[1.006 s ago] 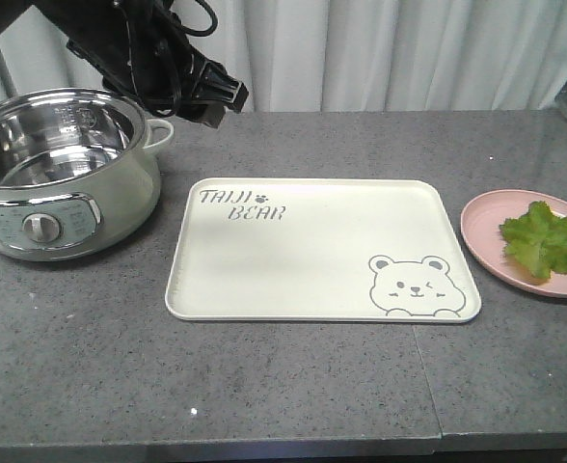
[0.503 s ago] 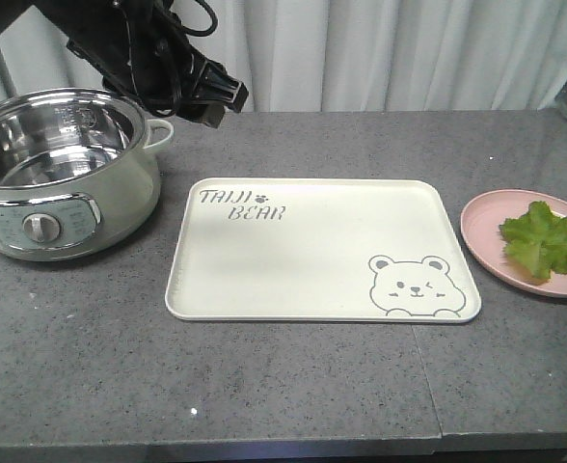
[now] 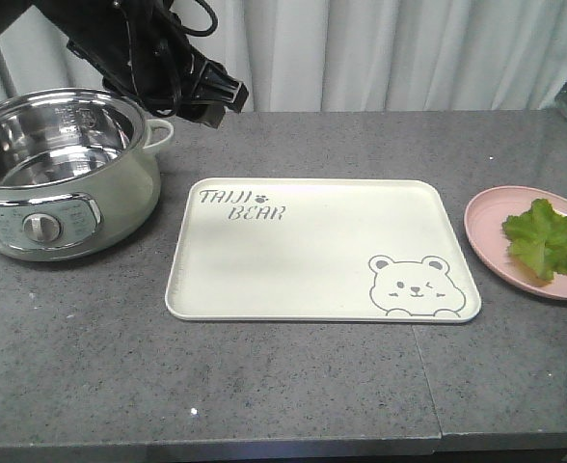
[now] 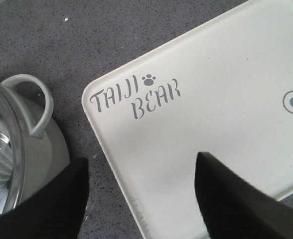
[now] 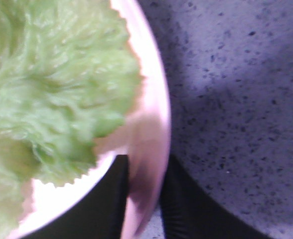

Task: Transfer vegetables to tray and serve
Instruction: 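Grasp the rim of the pink plate with the right gripper, then lift the pink plate and set it onto the tray with the right gripper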

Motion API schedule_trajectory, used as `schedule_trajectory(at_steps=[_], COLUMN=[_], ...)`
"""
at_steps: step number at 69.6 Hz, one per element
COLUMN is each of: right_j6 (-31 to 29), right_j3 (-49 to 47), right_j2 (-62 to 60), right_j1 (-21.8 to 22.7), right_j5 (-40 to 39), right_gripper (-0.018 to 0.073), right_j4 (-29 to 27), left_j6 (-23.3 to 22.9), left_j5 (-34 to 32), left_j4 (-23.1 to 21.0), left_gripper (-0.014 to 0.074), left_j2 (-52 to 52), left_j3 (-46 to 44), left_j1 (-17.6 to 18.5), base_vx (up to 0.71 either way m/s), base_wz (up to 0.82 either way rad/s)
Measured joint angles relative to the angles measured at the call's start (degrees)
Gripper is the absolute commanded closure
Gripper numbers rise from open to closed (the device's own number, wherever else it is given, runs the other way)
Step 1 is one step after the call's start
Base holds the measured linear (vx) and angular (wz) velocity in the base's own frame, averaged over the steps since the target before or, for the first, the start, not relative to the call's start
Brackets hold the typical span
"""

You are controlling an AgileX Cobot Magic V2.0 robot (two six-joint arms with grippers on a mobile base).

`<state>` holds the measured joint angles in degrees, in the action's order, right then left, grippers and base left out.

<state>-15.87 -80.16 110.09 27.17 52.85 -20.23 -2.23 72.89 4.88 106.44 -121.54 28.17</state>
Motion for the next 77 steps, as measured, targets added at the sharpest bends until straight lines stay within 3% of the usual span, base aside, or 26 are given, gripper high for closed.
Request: schedule_trajectory(at_steps=[25, 47, 55, 66, 77], right_j6=[0.7, 0.0, -0.5, -4.0, -7.0], right_j3=[-0.9, -9.1, -13.7, -18.0, -18.8], right_j2=[0.0, -3.2, -3.8, -3.8, -3.8], right_j1=[0.1, 0.1, 0.1, -0.8, -7.5], right_j5=[0.4, 3.1, 6.3, 10.8, 11.8], right_gripper=[0.0569, 0.0567, 0.0565, 0.0564, 0.0561], right_j4=[-2.2, -4.2, -8.2, -17.9, -22.8], left_j6=[0.0, 0.0, 0.0, 0.0, 0.0], left_j5=[0.0, 0.0, 0.0, 0.0, 0.0], left_j4=[0.0, 0.0, 0.0, 0.0, 0.1], left_gripper=[0.0146, 0.0146, 0.0146, 0.0146, 0.0146], left_j2=[0.0, 0.0, 0.0, 0.0, 0.0], left_j3=[0.0, 0.0, 0.0, 0.0, 0.0], left_j1=[0.0, 0.0, 0.0, 0.0, 0.0], base_vx=[0.00, 0.00, 0.00, 0.00, 0.00], base_wz=[0.00, 0.00, 0.00, 0.00, 0.00])
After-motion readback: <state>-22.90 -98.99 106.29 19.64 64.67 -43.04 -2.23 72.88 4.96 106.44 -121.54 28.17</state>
